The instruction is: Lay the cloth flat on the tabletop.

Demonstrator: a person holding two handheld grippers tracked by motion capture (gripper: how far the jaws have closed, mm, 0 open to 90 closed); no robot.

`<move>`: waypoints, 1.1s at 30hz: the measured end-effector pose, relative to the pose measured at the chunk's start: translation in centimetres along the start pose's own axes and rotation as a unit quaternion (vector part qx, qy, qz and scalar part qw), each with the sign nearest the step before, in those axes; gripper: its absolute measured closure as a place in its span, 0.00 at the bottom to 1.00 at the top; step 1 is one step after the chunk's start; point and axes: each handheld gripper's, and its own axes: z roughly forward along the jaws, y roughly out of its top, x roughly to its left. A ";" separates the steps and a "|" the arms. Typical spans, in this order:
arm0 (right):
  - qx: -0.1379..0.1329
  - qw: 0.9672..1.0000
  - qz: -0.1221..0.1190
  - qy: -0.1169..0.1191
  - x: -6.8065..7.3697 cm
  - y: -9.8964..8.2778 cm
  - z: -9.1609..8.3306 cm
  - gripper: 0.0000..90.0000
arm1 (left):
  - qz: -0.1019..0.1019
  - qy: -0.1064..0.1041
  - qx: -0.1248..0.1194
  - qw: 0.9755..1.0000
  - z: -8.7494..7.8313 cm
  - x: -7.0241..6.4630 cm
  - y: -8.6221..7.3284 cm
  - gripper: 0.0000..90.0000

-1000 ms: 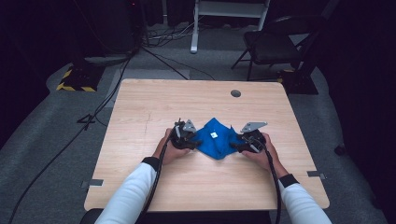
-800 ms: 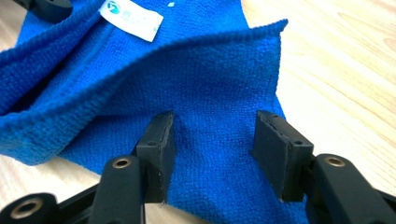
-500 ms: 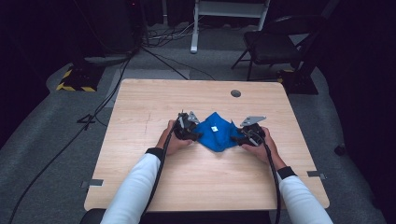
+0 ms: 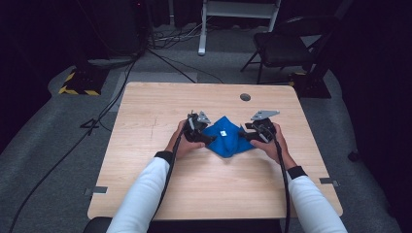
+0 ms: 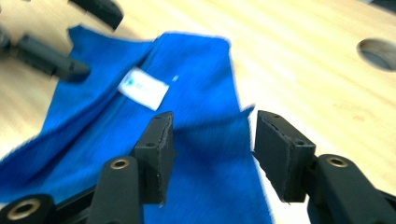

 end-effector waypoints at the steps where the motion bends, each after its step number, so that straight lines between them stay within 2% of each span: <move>1: 0.003 1.000 0.002 0.002 -0.2 0.3 0.2 0.51 | -0.004 0.000 -0.002 1.000 0.1 0.0 0.2 0.34; 5: 0.003 1.000 0.008 -0.002 -0.3 1.0 0.6 0.51 | -0.011 0.004 -0.007 1.000 0.3 0.0 0.7 0.34; 7: 0.013 1.000 0.011 -0.001 -0.2 1.3 1.3 0.50 | -0.001 0.008 0.000 1.000 0.6 -0.1 1.1 0.34; 9: 0.022 1.000 0.011 -0.001 -0.1 1.3 1.8 0.49 | -0.001 0.010 0.003 1.000 0.9 -0.2 1.3 0.36; 12: 0.034 0.999 0.013 0.003 0.2 1.2 2.6 0.51 | 0.006 0.012 0.014 1.000 1.2 -0.4 1.4 0.49; 14: 0.039 0.999 0.012 0.007 0.4 1.0 2.9 0.58 | 0.016 0.020 0.029 0.999 1.5 -0.6 1.3 0.62; 16: 0.042 0.999 0.008 0.011 0.7 0.7 3.1 0.70 | 0.028 0.017 0.031 0.999 1.5 -0.8 1.2 0.73; 18: 0.042 0.999 -0.001 0.014 1.0 0.4 3.2 0.79 | 0.034 0.016 0.032 0.999 1.4 -0.8 1.2 0.79; 22: 0.035 0.999 -0.002 0.016 1.0 0.1 3.0 0.97 | 0.047 0.011 0.038 0.998 1.1 -0.7 1.0 0.93; 27: 0.016 1.000 -0.002 0.014 0.9 0.2 2.1 1.00 | 0.043 0.001 0.013 0.999 0.1 -0.6 1.0 0.99; 29: 0.008 1.000 0.001 0.013 0.8 0.2 1.6 1.00 | 0.050 -0.003 0.013 0.999 -0.3 -0.6 1.0 0.99; 33: -0.006 1.000 0.005 0.016 0.8 0.3 0.6 1.00 | 0.048 -0.005 0.013 0.999 -0.9 -0.5 0.8 0.99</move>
